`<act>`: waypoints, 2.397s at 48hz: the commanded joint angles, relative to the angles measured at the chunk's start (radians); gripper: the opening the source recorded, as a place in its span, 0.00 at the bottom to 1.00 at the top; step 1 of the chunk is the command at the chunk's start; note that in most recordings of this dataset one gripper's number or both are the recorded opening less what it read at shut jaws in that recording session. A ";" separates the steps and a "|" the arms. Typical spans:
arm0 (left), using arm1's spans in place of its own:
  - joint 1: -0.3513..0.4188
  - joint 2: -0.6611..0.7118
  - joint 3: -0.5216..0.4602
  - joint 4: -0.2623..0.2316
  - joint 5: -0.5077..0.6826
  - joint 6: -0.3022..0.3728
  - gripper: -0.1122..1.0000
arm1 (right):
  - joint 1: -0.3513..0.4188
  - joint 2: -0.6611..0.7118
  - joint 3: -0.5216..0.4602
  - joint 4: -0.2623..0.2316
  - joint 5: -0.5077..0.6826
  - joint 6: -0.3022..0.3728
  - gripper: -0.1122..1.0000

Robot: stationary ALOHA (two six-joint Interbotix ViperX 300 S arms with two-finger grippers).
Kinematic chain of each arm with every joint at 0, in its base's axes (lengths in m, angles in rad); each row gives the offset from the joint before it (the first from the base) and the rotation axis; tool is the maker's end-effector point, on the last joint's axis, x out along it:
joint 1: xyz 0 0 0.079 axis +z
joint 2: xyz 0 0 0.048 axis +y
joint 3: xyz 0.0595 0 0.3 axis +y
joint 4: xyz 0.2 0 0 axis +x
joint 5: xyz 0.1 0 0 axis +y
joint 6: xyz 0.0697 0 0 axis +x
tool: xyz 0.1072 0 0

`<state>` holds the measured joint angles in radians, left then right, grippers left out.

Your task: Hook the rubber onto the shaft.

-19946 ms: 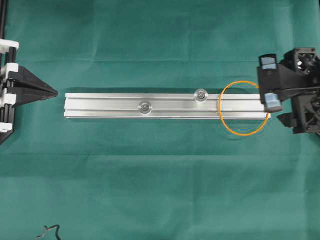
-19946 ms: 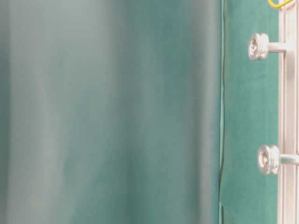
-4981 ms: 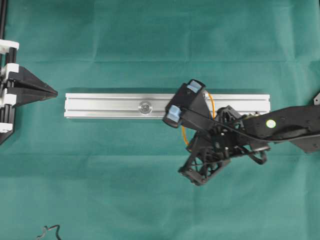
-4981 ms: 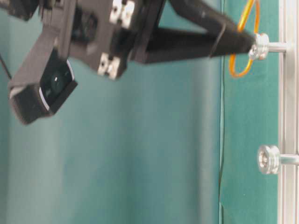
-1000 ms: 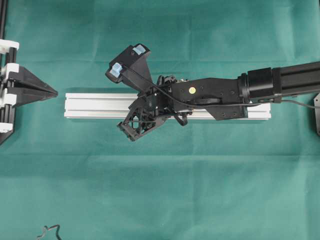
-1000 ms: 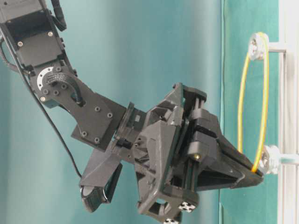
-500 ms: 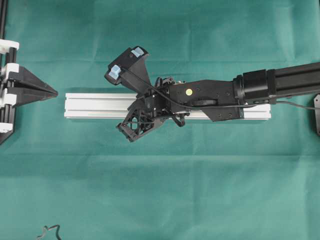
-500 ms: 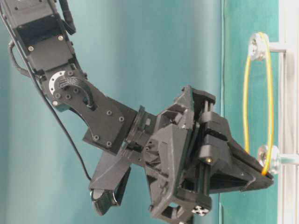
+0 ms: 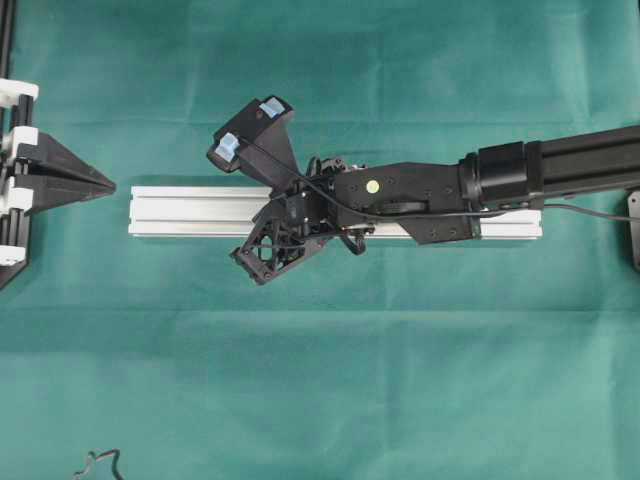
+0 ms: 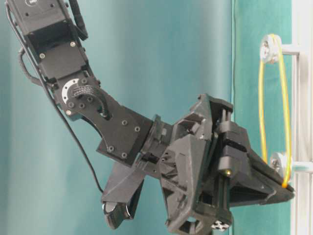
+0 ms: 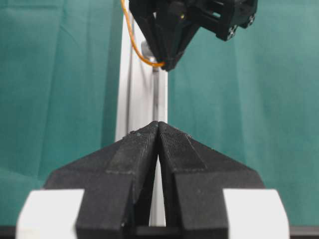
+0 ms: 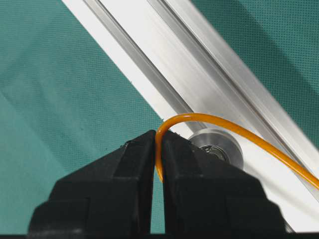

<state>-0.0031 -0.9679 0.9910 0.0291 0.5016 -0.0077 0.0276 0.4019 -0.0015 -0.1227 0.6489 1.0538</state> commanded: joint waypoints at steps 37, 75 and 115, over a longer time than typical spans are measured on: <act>0.002 0.008 -0.026 0.003 -0.006 0.003 0.10 | 0.017 -0.015 -0.017 -0.002 0.000 0.002 0.16; 0.002 0.008 -0.025 0.003 -0.002 0.006 0.10 | 0.052 -0.075 0.074 0.006 0.061 0.008 0.16; 0.002 0.008 -0.025 0.003 -0.002 0.005 0.10 | 0.054 -0.181 0.201 0.000 0.054 -0.011 0.16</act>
<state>-0.0031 -0.9679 0.9910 0.0291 0.5047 -0.0031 0.0767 0.2638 0.2071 -0.1197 0.7087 1.0446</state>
